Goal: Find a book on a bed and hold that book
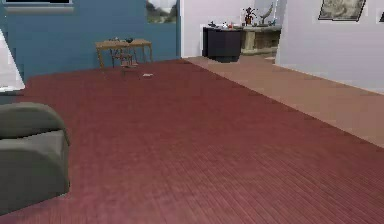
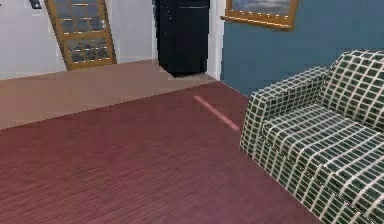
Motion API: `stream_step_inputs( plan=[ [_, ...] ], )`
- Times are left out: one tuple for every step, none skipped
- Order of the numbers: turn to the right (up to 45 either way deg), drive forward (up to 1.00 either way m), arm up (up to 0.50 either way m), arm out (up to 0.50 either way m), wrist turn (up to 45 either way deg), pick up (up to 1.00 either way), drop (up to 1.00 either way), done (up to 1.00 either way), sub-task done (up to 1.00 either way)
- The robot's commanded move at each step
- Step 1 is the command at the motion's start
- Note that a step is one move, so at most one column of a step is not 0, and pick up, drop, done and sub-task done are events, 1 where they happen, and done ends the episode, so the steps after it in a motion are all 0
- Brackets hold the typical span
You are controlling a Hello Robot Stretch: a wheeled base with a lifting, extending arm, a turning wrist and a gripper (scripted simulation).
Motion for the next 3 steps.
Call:
stream_step_inputs(
  plan=[
    [-15.0,0.00,0.00,0.00,0.0,0.00,0.00,0.00,0.00],
    [0.0,1.00,0.00,0.00,0.0,0.00,0.00,0.00,0.00],
    [-9.0,0.00,0.00,0.00,0.0,0.00,0.00,0.00,0.00]
  ],
)
